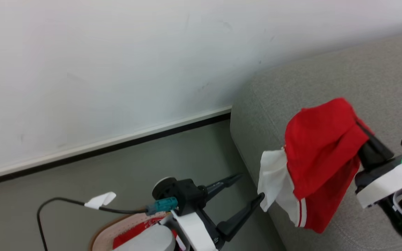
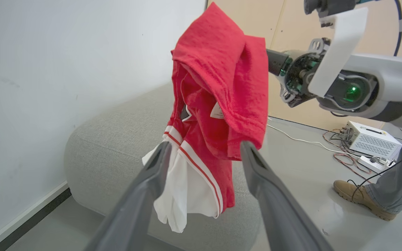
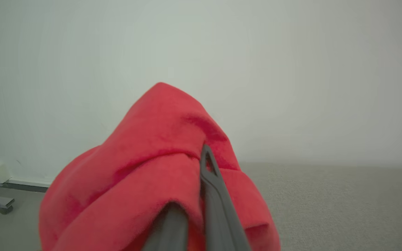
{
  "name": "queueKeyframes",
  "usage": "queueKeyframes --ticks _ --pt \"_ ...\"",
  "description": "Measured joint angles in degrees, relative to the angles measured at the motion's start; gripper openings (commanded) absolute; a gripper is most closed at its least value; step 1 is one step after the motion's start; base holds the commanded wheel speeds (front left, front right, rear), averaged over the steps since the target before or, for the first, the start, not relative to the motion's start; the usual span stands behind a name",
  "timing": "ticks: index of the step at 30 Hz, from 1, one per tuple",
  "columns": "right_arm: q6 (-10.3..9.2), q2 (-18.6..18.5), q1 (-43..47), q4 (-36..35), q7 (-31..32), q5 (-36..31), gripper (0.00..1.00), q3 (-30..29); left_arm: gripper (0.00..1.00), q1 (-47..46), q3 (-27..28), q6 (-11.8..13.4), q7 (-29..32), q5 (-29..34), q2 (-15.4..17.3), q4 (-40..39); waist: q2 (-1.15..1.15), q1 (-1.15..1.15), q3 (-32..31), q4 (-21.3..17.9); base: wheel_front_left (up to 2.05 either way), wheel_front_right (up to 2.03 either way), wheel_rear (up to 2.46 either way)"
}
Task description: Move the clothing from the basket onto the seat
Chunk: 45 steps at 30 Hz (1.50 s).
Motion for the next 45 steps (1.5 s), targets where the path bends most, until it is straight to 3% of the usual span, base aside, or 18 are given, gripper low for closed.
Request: queueKeyframes --ticks 9,16,22,28,31,34,37,38,39,40,45 --pt "0.0 2.55 -13.12 8.12 3.53 -5.52 0.0 -14.91 1.0 -7.35 -1.76 0.0 0.01 0.67 2.23 -2.29 0.0 0.0 8.04 2.34 0.0 0.0 0.0" --pt "0.0 2.48 -30.1 16.83 5.58 -16.16 0.0 -31.6 1.0 -17.15 -3.38 0.0 0.43 1.26 5.28 -5.78 0.0 0.01 17.69 5.38 0.0 0.0 0.0" --pt "0.0 1.42 -39.98 19.78 7.6 -28.0 0.0 -45.51 1.0 -21.59 -2.69 0.0 0.35 1.25 6.23 -8.05 0.0 0.02 25.17 9.13 0.0 0.0 0.0" --pt "0.0 3.72 -40.44 22.48 8.03 -35.77 0.0 -59.87 1.0 -22.77 -1.18 0.0 0.08 1.43 6.88 -11.38 -0.01 0.02 30.65 13.19 0.0 0.0 0.0" --pt "0.0 6.7 -36.71 25.26 7.46 -39.87 0.0 -65.39 1.0 -22.5 -0.84 0.0 0.07 1.62 7.58 -11.91 -0.01 0.02 32.69 14.97 0.0 0.0 0.0" --pt "0.0 10.62 -32.42 28.42 7.53 -43.73 0.0 -69.48 1.0 -20.57 -0.59 0.08 0.05 1.62 8.38 -11.76 -0.01 0.02 32.77 16.09 0.0 0.0 0.0" --pt "0.0 12.03 -30.12 29.43 7.33 -47.3 0.0 -71.39 1.0 -19.49 0.05 0.3 0.04 1.59 8.81 -11.79 -0.01 0.01 31.71 15.87 0.0 0.0 0.0" --pt "0.0 12.7 -29.4 29.88 7.33 -47.98 0.33 -71.6 1.0 -19.09 0.29 0.34 0.02 1.54 8.88 -11.76 0.0 0.01 31.26 15.73 0.0 0.0 0.0" --pt "0.0 13.55 -28.7 30.23 6.99 -48.55 0.57 -71.92 1.0 -18.57 0.45 0.4 0.01 1.43 8.94 -11.71 -0.01 0.02 30.72 15.57 0.0 0.0 0.0" --pt "0.0 14.16 -28.07 30.49 6.91 -49.15 1.0 -71.88 1.0 -18.03 0.64 0.51 0.01 1.43 9.11 -11.61 -0.01 0.01 30.14 15.39 0.0 0.0 0.0" --pt "0.01 15.99 -25.18 31.49 5.91 -47.93 1.0 -68.64 1.0 -16.24 1.83 0.52 0.01 0.91 8.6 -10.01 -0.01 0.01 26.49 14.87 0.0 0.0 0.0"
